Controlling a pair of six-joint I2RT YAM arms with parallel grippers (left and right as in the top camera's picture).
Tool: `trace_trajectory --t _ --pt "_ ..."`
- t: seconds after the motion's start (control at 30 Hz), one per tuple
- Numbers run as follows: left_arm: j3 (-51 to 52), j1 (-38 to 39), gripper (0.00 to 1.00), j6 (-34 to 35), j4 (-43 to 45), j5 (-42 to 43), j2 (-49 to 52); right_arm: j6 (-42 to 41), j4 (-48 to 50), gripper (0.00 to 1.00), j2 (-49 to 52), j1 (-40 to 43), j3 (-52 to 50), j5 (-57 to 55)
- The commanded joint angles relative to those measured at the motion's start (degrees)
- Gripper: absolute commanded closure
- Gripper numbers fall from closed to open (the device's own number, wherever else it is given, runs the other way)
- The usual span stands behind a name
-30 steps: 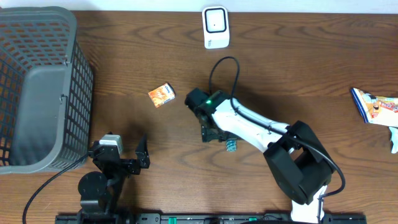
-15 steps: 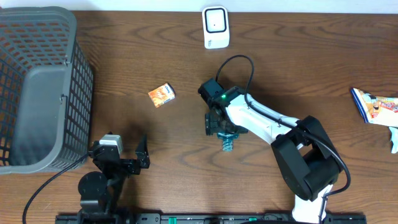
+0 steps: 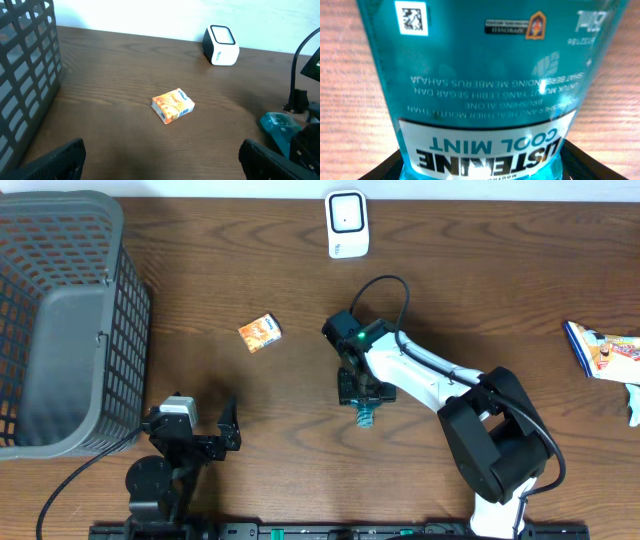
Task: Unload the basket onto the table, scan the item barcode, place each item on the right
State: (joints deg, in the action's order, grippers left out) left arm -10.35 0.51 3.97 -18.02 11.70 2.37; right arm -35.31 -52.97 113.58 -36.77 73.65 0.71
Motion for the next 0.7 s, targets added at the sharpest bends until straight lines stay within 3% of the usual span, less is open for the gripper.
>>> trace_trajectory --t 0.0,0.17,0.3,0.5,0.67 --pt "-0.68 0.17 0.02 -1.16 0.04 0.33 -0.24 0.07 -2.45 0.55 1.77 0.74 -1.42 7.82" --pt "-0.68 0.17 0.02 -1.16 0.02 0.31 -0.24 0.33 -12.02 0.61 1.55 2.75 2.25 13.00" --pt "-0.68 0.17 0.02 -1.16 0.02 0.31 -0.24 6.71 -21.03 0.67 1.44 4.81 7.69 18.36" --pt "-0.68 0.17 0.02 -1.16 0.02 0.33 -0.24 17.27 -36.33 0.61 1.44 7.63 19.63 25.03" --pt "-0.68 0.17 0.02 -1.16 0.02 0.33 -0.24 19.10 -43.87 0.55 1.44 9.11 24.39 27.61"
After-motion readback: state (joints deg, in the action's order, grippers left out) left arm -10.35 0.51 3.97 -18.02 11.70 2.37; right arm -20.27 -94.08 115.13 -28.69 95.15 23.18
